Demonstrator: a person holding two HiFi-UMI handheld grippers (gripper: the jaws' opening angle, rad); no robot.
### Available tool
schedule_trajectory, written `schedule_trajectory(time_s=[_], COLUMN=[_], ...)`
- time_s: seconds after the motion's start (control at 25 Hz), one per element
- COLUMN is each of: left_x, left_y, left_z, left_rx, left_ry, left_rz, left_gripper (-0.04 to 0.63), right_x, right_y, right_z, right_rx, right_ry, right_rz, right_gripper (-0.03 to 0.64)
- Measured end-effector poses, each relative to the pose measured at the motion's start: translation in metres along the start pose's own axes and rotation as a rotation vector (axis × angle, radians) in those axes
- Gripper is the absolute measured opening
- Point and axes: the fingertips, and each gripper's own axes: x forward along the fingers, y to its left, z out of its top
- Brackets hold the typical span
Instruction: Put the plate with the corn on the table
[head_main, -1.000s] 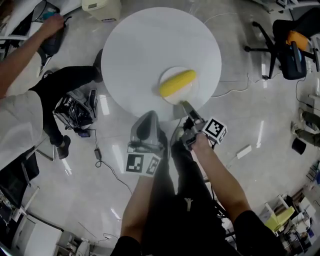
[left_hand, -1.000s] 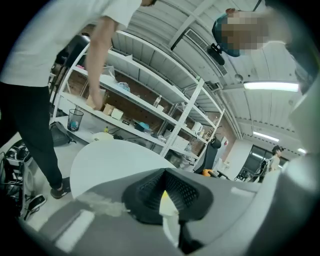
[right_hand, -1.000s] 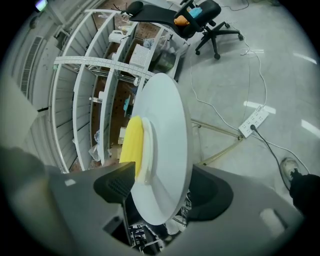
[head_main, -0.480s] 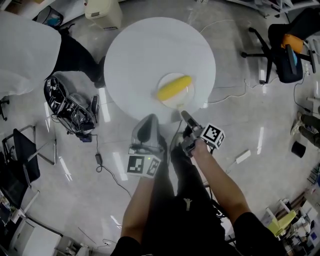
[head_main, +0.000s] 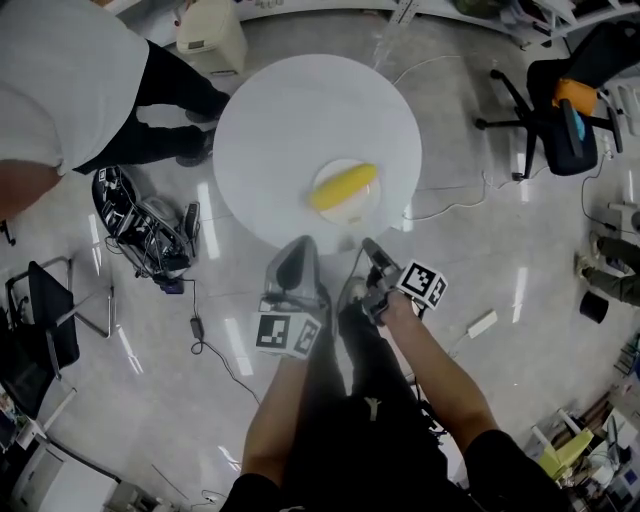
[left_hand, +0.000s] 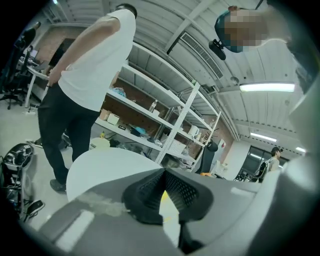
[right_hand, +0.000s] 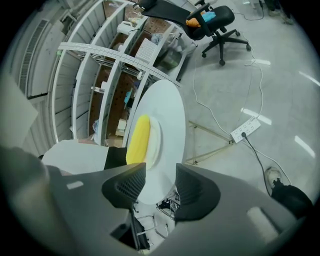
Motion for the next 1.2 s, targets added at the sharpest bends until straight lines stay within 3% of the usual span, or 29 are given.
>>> schedule_trajectory(time_s=[0.12, 0.56, 0.72, 1.2], left_x=[-0.002, -0.010, -0.014, -0.027], left_y=[-0.003, -0.016, -0.021, -0.030], left_z=[-0.001, 0.014, 0.016, 0.025], left_rx=[0.013, 0.007, 0.005, 0.006], left_ry=[-0.008, -0.020, -0.024, -0.035], left_rz=[-0.015, -0.014, -0.011, 0.002], left_gripper=[0.003, 0.003, 0.003, 0.003], right_x=[-0.006, -0.022, -0.028, -0.038], right_y=[0.003, 0.028, 0.036, 0.065], right_z=[0.004, 0.014, 0.015, 0.011], right_rx=[-0.020, -0.078, -0.106, -0.220], right_ry=[-0.012, -0.037, -0.037, -0.015], right_rz=[-0.010, 0.009, 0.014, 0.022], right_gripper=[0.160, 0.123, 0.078, 0.051])
